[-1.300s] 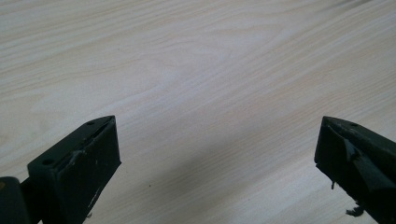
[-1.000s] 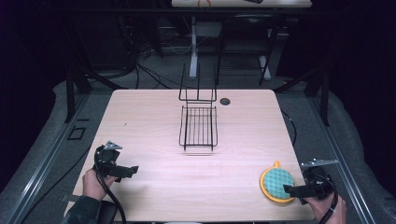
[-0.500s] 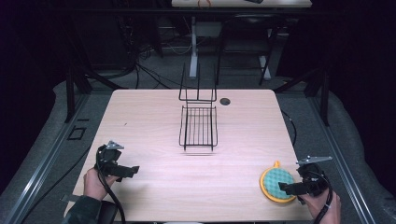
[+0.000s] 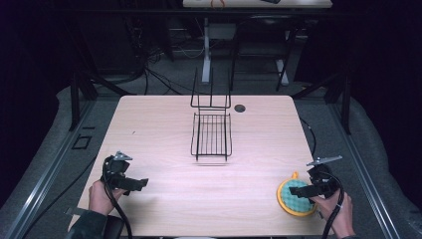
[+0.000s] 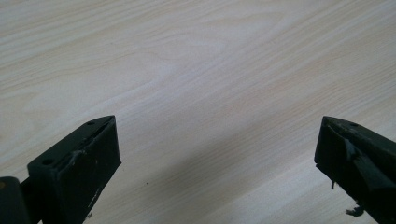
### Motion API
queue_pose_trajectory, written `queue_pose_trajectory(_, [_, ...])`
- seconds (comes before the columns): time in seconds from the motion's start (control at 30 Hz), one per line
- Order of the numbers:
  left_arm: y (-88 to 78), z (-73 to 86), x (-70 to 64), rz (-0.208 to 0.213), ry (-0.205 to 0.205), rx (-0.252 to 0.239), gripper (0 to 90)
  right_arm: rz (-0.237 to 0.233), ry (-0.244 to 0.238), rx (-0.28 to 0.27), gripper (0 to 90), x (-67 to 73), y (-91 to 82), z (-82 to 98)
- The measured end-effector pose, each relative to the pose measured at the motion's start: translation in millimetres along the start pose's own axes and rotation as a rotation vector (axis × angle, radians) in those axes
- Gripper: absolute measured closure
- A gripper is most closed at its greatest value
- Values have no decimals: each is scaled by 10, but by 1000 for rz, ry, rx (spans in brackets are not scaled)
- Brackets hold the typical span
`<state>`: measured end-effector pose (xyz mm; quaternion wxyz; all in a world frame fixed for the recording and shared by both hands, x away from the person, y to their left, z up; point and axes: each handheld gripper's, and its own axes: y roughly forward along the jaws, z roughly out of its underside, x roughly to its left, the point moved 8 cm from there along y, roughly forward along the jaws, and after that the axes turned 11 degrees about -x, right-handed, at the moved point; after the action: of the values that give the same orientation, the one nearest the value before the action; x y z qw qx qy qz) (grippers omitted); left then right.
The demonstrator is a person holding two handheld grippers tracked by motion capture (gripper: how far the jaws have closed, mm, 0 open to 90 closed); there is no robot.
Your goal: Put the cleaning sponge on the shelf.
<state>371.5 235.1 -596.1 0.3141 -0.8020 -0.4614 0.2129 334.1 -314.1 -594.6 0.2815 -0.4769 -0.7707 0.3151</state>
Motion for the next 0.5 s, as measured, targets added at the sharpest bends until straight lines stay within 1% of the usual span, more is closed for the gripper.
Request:
queue_pose_trajectory(0.07, [4,3,-2,-3,-2,-1,0,-12,19,3,73,-14,44,-23])
queue_pose_trajectory(0.1, [4,3,-2,-3,-2,-1,0,-17,22,2,97,-31,67,-38])
queue_pose_trajectory(0.13, [3,4,2,-5,-3,-2,0,-19,38,2,165,-42,89,-52])
queue_pose_trajectory(0.17, [1,4,4,0,-3,2,0,-34,36,14,195,-59,110,-57])
queue_pose_trajectory(0.2, [5,5,3,8,-11,2,0,-49,50,23,217,-67,134,-63])
queue_pose_trajectory(0.23, [15,10,2,8,-16,5,0,-47,61,29,255,-86,155,-69])
queue_pose_trajectory(0.27, [19,15,1,9,-14,12,0,-43,61,39,279,-110,171,-74])
queue_pose_trajectory(0.33, [20,16,0,9,-9,17,0,-43,60,34,289,-133,190,-85])
queue_pose_trajectory(0.37, [24,15,-2,6,-9,14,0,-43,78,38,327,-142,201,-95])
queue_pose_trajectory(0.4, [21,16,-1,7,-5,18,0,-31,74,53,375,-173,211,-99])
queue_pose_trajectory(0.43, [19,18,1,7,-3,21,0,-31,74,53,375,-173,211,-99])
queue_pose_trajectory(0.47, [21,20,4,5,-3,18,0,-36,76,61,441,-178,215,-100])
queue_pose_trajectory(0.5, [21,20,4,5,-3,18,0,-36,76,61,441,-178,215,-100])
